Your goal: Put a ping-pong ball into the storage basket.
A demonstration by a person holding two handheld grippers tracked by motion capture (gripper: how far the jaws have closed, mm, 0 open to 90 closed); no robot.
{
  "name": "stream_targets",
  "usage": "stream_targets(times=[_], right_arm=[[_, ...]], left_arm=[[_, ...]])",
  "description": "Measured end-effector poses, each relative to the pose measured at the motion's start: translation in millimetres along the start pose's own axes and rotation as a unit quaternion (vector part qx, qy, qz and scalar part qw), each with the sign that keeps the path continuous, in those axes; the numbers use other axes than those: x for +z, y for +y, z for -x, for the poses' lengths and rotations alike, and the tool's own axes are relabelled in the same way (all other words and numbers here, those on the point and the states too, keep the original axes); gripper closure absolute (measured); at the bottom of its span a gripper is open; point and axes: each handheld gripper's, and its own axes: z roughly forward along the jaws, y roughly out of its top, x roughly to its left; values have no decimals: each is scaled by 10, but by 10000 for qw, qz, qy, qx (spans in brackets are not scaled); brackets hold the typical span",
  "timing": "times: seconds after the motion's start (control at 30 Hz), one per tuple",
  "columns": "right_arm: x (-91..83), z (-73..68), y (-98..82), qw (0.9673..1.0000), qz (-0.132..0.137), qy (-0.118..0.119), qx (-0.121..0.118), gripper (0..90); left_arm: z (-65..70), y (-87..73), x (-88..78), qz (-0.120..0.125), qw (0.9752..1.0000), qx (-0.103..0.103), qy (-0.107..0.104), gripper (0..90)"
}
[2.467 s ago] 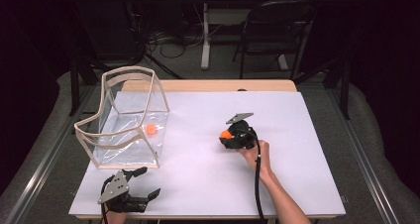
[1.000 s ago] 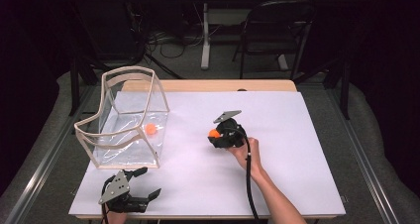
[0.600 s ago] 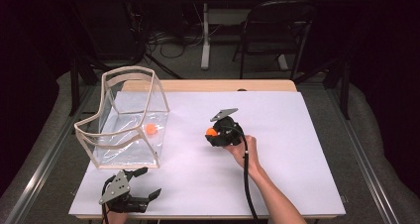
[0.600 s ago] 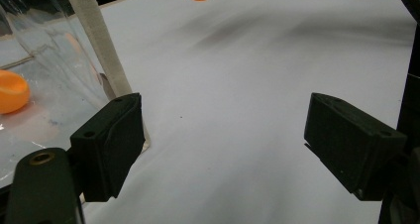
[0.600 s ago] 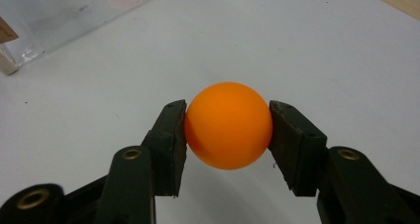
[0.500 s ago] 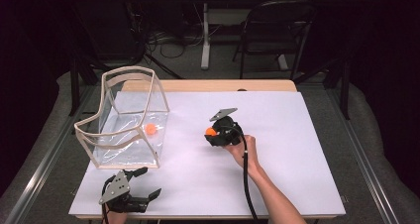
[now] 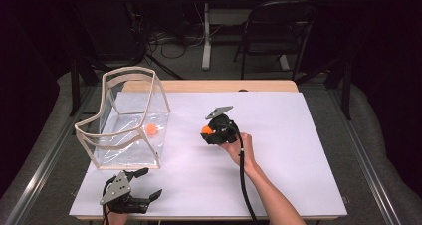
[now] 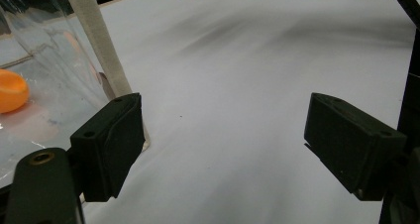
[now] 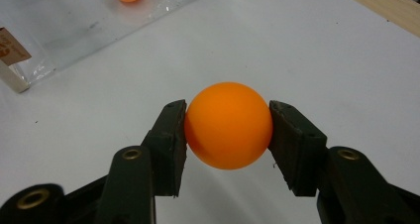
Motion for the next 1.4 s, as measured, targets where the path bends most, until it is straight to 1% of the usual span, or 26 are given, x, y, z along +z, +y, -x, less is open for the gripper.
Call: stream_targets(times=[0.47, 0.73, 1.07, 1.27, 1.4], right_arm=[[32, -28, 98, 10000, 49, 9, -49, 507], [83, -58, 143, 9999, 76, 23, -85, 507], [166, -149, 227, 9998, 110, 62, -148, 507], [213, -181, 265, 9997, 105, 103, -218, 507], [228, -194, 285, 9996, 113, 119, -212, 507]], left_arm=[[-3, 0, 1, -9, 10000, 16, 0, 158], [-6, -1, -1, -17, 10000, 23, 0, 158], [-10, -2, -6, 2, 10000, 15, -21, 158], [-10, 0, -5, -1, 10000, 18, -21, 158], [-13, -1, -5, -2, 10000, 10, -19, 158]])
